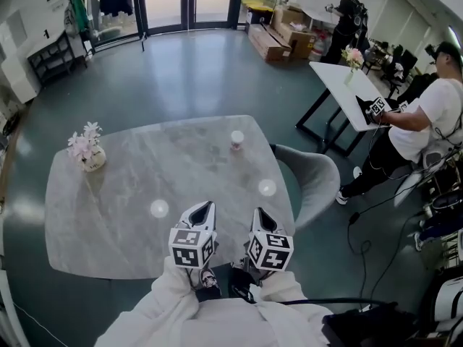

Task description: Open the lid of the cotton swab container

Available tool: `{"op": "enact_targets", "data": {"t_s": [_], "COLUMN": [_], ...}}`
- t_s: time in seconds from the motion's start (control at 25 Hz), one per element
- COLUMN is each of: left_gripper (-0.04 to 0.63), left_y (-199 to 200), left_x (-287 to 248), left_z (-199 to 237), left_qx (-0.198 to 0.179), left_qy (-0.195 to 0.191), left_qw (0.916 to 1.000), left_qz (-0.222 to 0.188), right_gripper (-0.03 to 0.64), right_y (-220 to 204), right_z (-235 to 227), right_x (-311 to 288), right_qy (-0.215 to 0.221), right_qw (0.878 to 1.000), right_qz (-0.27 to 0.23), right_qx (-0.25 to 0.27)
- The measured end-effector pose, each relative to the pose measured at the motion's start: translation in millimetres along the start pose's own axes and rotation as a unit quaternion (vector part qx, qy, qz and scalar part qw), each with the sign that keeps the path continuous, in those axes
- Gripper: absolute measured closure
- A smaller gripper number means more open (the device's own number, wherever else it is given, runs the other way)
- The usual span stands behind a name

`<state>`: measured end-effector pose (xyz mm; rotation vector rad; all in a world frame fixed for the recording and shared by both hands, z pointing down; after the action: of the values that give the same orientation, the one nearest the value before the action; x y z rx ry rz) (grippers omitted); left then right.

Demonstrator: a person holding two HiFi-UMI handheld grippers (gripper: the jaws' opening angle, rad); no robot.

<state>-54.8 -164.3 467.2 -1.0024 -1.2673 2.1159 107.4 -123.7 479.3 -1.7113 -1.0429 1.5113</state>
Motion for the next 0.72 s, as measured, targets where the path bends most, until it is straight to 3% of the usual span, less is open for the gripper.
{"op": "enact_targets", "data": {"t_s": [0.44,0.72], "left_gripper": [0.588,0.588], "left_y": [34,39], "left_x": [-35,-50], "left_z": [22,22], "left_qx": [0.022,0.019], "left_qy": [0.041,0.042], "left_qw": [0.9985,0.9986], "left_qz": [-0.029,-0.025], "right_gripper": [0.555,0.555], "right_y": [44,51], "right_z": [8,1], "right_x": [-51,-65], "right_qy": [0.050,0.054], "right_qw": [0.997,0.998], "right_qz": [-0.019,-0.012], "right_qx": [0.051,0.044]}}
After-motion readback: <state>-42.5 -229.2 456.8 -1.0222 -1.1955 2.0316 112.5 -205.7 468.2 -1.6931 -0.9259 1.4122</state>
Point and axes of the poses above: the fingertips, and each gripper's own axes: x backward along the fingers, z to its left, y out of its top, the point moved 4 cm from there along x, backward along the fingers, and after that the axes turned 1 degree about -y, right-handed, at the moved point
